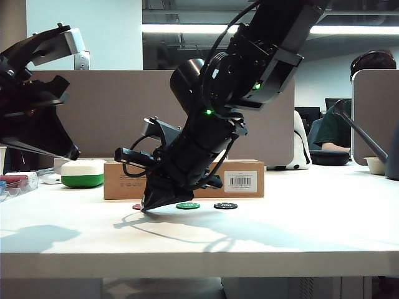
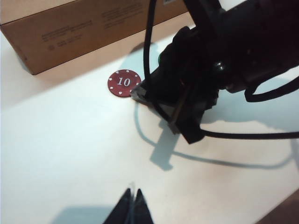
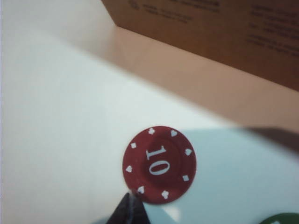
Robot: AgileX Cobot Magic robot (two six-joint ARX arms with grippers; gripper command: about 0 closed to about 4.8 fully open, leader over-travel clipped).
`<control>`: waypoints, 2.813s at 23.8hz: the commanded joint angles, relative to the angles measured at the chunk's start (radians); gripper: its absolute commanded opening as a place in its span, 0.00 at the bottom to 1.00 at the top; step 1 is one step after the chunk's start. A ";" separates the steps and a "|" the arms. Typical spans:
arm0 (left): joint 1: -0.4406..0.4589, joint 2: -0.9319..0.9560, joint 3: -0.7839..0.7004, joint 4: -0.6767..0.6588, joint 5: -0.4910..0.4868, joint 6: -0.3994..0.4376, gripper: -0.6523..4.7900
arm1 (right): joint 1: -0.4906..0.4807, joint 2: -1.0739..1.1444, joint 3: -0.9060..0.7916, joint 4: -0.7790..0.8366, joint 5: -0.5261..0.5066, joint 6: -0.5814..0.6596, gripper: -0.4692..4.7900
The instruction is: Push the chip with the lowest value in the row forward next to the rectangular box.
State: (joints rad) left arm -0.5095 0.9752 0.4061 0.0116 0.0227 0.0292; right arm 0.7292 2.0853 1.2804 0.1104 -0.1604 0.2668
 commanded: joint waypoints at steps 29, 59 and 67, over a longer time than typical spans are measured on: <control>-0.001 -0.002 0.003 0.013 0.000 0.004 0.11 | 0.002 0.085 0.156 -0.194 0.105 -0.033 0.08; -0.001 -0.003 0.003 0.013 0.000 0.004 0.11 | -0.002 0.110 0.158 -0.104 0.159 -0.058 0.08; -0.001 -0.003 0.003 0.013 0.000 0.004 0.11 | -0.003 0.053 0.158 -0.160 0.160 -0.058 0.08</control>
State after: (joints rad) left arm -0.5095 0.9752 0.4061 0.0116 0.0227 0.0292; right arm 0.7273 2.1544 1.4406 -0.0078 -0.0021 0.2115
